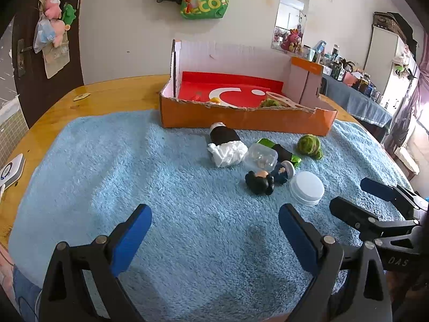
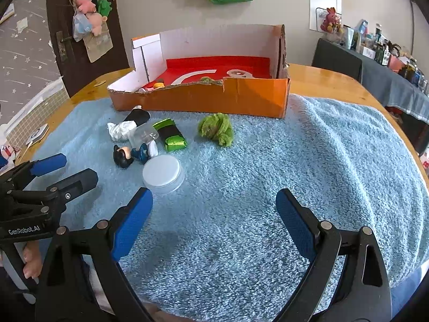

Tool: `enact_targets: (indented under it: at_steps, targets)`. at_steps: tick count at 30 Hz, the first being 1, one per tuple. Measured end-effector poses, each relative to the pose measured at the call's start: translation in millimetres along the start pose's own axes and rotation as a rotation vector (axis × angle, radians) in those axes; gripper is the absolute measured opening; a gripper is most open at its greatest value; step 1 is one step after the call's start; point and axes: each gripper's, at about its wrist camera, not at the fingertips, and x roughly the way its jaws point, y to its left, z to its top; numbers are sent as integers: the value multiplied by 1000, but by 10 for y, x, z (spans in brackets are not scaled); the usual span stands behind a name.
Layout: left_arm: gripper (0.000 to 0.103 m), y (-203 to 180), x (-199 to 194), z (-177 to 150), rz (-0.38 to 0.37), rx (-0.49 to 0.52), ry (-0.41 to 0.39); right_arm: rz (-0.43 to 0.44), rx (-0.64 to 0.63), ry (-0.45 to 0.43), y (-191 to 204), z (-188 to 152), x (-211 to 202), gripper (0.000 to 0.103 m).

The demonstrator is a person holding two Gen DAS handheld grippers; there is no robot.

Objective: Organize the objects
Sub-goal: 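Pull both tools back from the box toward the items on the towel, then grasp the small dark figurine with the left tool while the right tool grasps the white round lid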

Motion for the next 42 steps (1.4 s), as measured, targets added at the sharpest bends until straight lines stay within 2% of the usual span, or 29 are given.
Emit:
enact_targets:
  at_steps: [7, 18, 21, 24, 26, 28, 30, 32, 34, 38, 42]
  targets:
    - [96, 16, 38, 39, 7, 25, 11, 35, -53, 45, 126, 45, 141, 94]
    - [95, -48, 213, 193, -73, 115, 69, 3, -133, 89, 151, 224, 345, 94]
    - [91, -104, 269, 243, -94, 147, 79, 1, -123, 91, 50, 267, 356, 94]
    - [83, -141, 348, 290, -119, 175, 96, 63, -125, 102, -32, 303, 371, 94]
    - [72, -155, 398, 315, -141, 187, 108, 103, -145, 102, -52, 317, 361, 94]
    - [68, -167, 442, 336, -153, 201, 114, 132, -174, 105, -38, 318, 365, 94]
    - [68, -184, 462, 356, -166, 219, 111, 158, -212, 105, -13, 320, 370, 91]
    - [66, -191, 478, 375, -194, 228, 118, 179, -230, 108, 2, 324, 384, 84]
    - [66, -199, 486, 385, -201, 239, 121, 184, -240, 110, 5, 338, 408, 82]
    - [66, -214, 505, 413, -224, 263, 133, 206, -256, 115, 33, 380, 439, 67]
    - [66, -211, 505, 434, -243, 281, 148, 216, -272, 118, 66, 391, 444, 62]
